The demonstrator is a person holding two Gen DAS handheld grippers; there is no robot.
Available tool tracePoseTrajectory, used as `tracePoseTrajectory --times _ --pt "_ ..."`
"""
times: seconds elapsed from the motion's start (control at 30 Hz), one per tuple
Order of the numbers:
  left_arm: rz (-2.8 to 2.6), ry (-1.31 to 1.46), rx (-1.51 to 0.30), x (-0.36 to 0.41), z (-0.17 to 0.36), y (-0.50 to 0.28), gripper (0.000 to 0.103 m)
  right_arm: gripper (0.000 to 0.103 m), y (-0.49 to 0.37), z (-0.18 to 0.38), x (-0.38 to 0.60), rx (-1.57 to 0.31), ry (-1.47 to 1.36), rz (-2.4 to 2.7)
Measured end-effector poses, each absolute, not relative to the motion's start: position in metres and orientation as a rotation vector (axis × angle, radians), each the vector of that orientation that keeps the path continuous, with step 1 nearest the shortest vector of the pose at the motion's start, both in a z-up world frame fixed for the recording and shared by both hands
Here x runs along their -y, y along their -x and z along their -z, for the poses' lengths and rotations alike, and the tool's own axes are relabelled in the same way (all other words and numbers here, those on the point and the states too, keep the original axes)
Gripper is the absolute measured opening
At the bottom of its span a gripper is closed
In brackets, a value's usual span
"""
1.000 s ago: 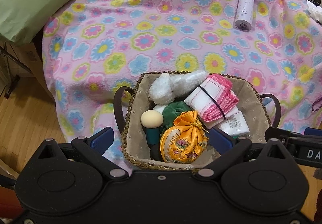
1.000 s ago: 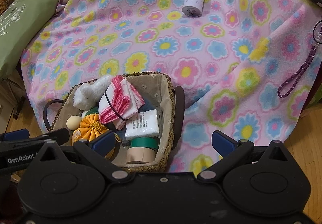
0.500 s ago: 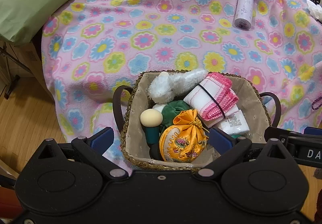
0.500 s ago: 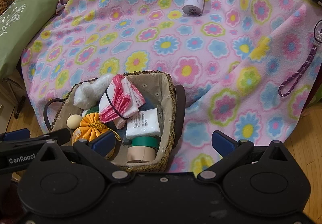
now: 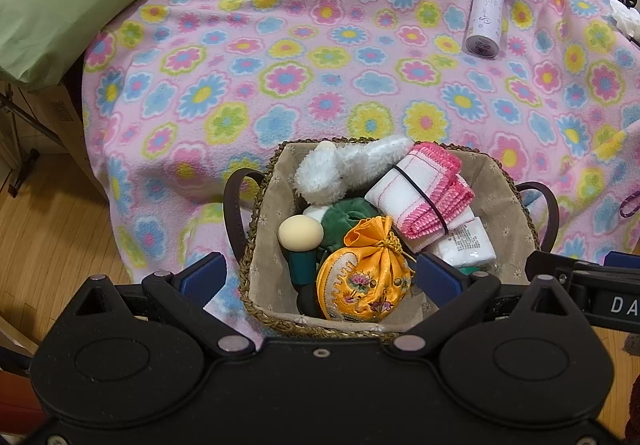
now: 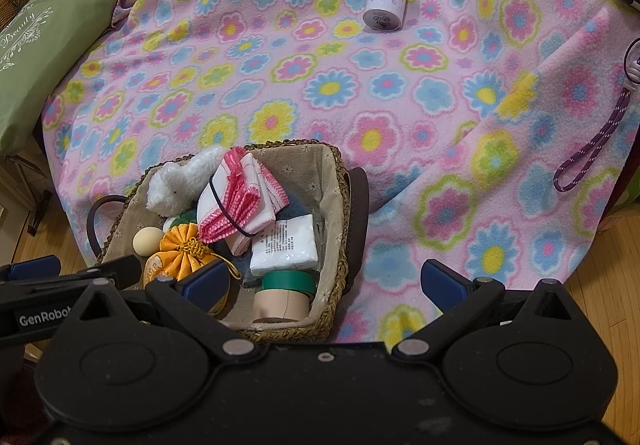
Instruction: Organize soft objects
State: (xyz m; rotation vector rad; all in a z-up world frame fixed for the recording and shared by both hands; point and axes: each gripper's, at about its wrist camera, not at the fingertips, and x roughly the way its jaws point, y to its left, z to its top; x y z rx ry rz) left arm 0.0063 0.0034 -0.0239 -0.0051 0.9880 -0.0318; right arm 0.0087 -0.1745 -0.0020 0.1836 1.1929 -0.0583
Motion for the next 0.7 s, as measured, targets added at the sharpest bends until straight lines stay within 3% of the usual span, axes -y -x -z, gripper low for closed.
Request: tracePoseTrajectory --times 0.7 --pt "0.032 0.004 -0.991 -0.0027 0.0252 -0.0062 0.098 0.103 -0.0075 0.0027 0.1742 -1.194 -0.184 0.057"
